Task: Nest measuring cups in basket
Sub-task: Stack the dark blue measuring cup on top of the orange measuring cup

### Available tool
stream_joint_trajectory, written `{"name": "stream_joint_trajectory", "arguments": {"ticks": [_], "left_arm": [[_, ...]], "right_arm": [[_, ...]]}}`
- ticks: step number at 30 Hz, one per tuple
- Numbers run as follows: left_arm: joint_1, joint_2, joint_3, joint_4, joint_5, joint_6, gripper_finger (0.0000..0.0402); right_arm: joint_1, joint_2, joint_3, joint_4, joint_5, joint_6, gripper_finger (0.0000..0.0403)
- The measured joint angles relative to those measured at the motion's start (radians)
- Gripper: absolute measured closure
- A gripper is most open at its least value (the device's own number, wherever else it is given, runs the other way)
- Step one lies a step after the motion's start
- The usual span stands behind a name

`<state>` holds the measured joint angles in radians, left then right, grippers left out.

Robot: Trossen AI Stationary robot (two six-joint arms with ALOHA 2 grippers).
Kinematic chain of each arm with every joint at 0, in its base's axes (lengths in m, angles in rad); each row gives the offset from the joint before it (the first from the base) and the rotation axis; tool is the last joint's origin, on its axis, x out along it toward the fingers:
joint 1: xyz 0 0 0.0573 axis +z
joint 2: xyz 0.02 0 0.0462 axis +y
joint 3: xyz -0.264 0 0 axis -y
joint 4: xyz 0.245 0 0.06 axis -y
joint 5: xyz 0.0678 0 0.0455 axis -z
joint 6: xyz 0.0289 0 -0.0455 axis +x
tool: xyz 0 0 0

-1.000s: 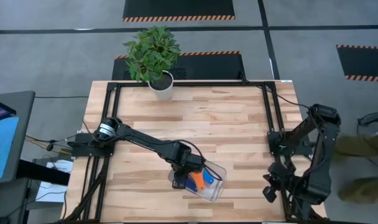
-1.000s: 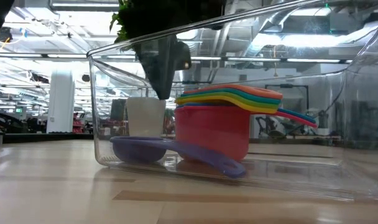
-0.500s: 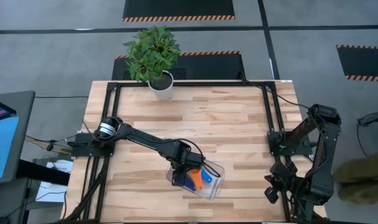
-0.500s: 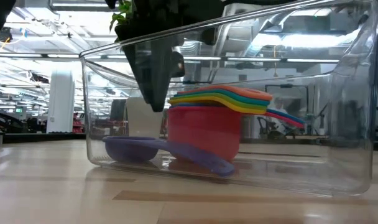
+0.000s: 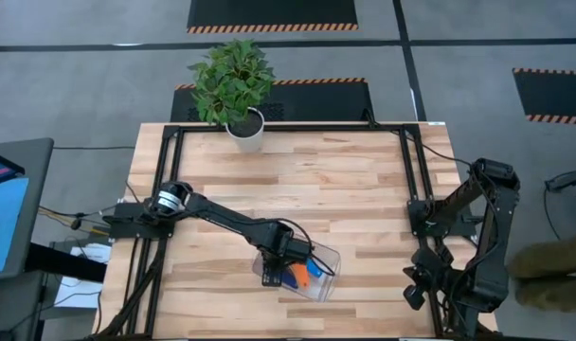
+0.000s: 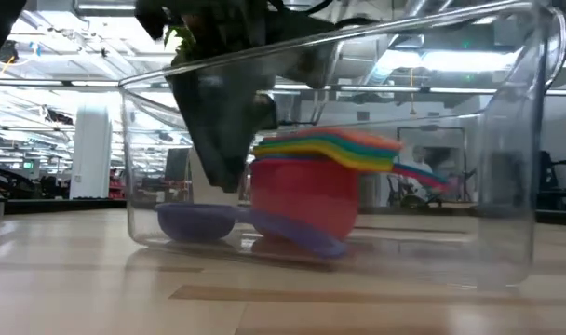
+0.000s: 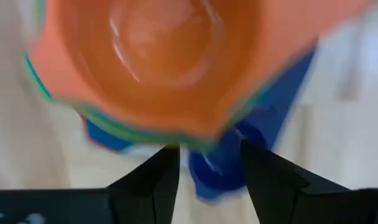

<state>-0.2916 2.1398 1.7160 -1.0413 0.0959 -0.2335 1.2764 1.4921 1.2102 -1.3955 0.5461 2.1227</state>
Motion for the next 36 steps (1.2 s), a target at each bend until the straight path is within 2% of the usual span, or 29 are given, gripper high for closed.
{"name": "stream_joint_trajectory", "arguments": {"ticks": [7, 13, 22, 26, 28, 31, 36], "left_arm": [[0.000, 0.004, -0.004, -0.023, -0.020, 0.006, 0.0244], [0.000, 0.004, -0.004, -0.025, -0.019, -0.014, 0.0244], [0.007, 0.004, -0.005, -0.025, -0.005, -0.246, 0.0244], [0.002, 0.004, -0.006, -0.027, -0.001, -0.249, 0.0244], [-0.003, 0.004, -0.006, -0.026, -0.003, -0.231, 0.0244], [-0.004, 0.004, -0.004, -0.017, -0.007, -0.236, 0.0244], [-0.003, 0.011, 0.051, -0.019, -0.005, -0.244, 0.0244]], "right_arm": [[0.006, 0.000, 0.000, 0.010, -0.002, -0.002, 0.0386], [0.006, 0.000, 0.000, 0.016, -0.002, -0.001, 0.0375], [0.006, 0.000, 0.000, 0.039, -0.002, -0.001, 0.0377], [0.005, 0.000, 0.000, 0.043, 0.007, 0.000, 0.0385], [-0.005, 0.000, 0.000, 0.043, 0.056, -0.002, 0.0386], [-0.040, 0.000, 0.000, 0.050, 0.126, -0.071, 0.0382], [-0.117, 0.000, 0.000, 0.069, 0.131, -0.253, 0.0372]]}}
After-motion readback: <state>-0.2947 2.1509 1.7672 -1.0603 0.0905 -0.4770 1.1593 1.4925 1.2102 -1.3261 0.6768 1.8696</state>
